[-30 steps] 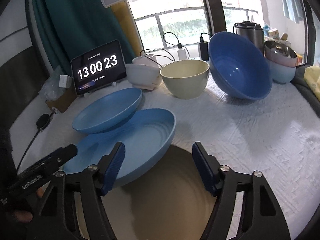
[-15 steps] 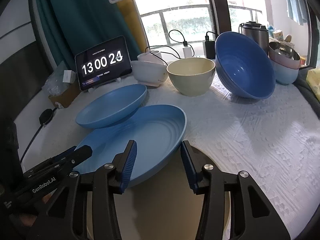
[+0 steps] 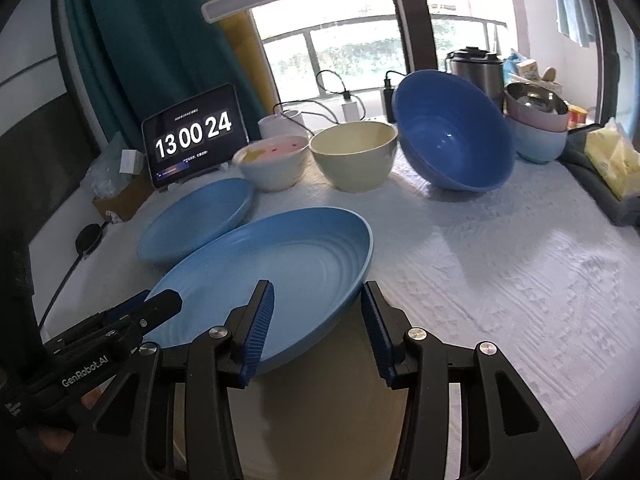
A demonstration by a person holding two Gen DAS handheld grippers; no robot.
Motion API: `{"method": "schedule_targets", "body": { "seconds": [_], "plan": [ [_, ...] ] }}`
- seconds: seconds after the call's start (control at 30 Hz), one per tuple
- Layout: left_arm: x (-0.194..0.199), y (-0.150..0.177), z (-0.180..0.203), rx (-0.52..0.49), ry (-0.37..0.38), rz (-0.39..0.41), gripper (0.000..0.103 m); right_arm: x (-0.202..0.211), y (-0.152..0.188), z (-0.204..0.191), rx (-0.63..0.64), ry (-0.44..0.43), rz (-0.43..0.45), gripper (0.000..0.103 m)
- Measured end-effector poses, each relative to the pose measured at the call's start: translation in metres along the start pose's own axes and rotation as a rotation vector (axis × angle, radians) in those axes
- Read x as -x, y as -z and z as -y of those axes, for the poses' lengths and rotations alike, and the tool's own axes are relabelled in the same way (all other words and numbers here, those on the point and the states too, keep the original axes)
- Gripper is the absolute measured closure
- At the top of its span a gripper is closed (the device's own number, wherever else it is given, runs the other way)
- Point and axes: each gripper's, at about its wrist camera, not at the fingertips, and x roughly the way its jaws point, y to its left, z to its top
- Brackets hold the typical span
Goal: Organize plates and bowls
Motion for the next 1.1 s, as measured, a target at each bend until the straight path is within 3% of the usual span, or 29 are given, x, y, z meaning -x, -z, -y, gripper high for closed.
{"method": "schedule_targets", "body": {
  "seconds": [0.5, 1.1],
  "plan": [
    [0.033, 0.005, 0.031, -0.094, 0.011, 0.066, 0.051, 0.039, 0.008, 0.012, -0.006, -0.003, 0.07, 0.055],
    [0.055, 0.025, 0.041, -0.141, 0.028, 0.05, 0.051, 0.067, 0.03, 0.012, 0.008, 0.006, 0.078, 0.055]
  ]
}}
